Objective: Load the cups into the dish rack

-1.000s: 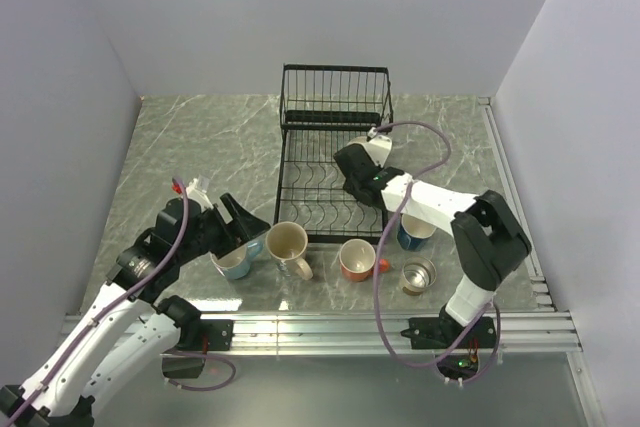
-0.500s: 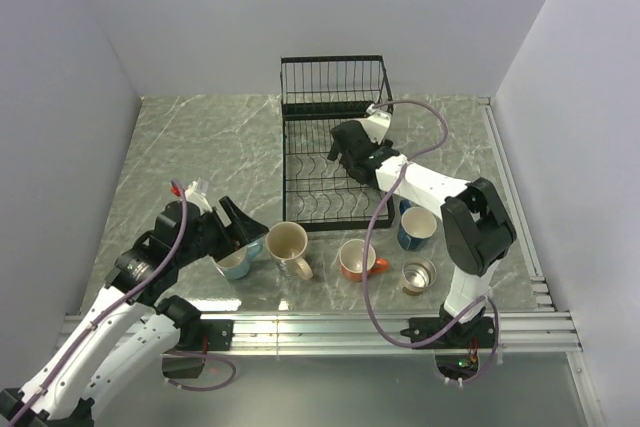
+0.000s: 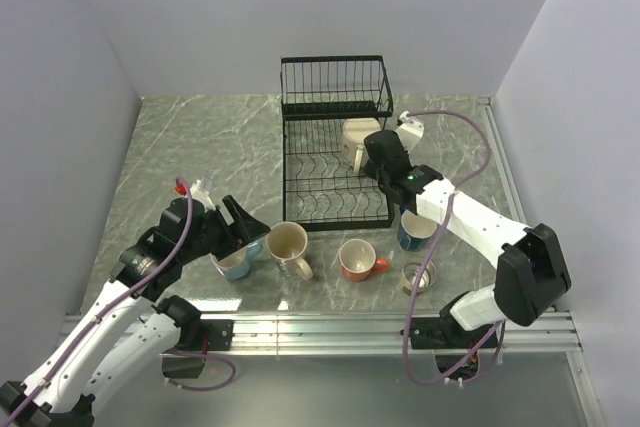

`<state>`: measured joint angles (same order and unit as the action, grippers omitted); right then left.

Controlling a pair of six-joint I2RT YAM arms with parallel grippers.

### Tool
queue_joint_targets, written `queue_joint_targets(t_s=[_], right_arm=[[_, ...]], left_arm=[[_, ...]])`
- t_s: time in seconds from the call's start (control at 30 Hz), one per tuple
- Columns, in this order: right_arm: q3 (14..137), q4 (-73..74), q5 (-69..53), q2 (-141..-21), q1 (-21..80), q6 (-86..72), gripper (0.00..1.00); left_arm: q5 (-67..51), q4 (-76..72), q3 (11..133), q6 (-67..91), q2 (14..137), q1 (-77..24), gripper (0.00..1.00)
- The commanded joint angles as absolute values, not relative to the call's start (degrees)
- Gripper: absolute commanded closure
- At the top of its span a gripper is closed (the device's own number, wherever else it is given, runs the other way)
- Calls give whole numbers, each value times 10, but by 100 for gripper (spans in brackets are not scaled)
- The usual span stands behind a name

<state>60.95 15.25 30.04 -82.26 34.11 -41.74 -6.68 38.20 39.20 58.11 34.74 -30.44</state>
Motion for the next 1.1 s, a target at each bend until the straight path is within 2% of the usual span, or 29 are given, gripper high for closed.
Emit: queue_joint_targets(t_s=[0.0, 0.37, 0.8, 0.93, 1.07], right_arm=[[585, 139, 259, -819, 337, -431, 100], [634, 109, 204, -938, 329, -453, 100], [761, 78, 222, -1060, 265, -484, 100], [753, 83, 199, -1026, 264, -476, 100], [656, 83, 167, -932, 267, -482, 100]], left_arm=[[-76, 351, 388, 578, 345, -302, 20], [-59, 386, 374, 584, 306, -303, 21], [-61, 425, 373, 572, 297, -303, 21], [-66, 405, 377, 564, 319, -303, 21], [-66, 395, 398, 542, 358, -303, 21]])
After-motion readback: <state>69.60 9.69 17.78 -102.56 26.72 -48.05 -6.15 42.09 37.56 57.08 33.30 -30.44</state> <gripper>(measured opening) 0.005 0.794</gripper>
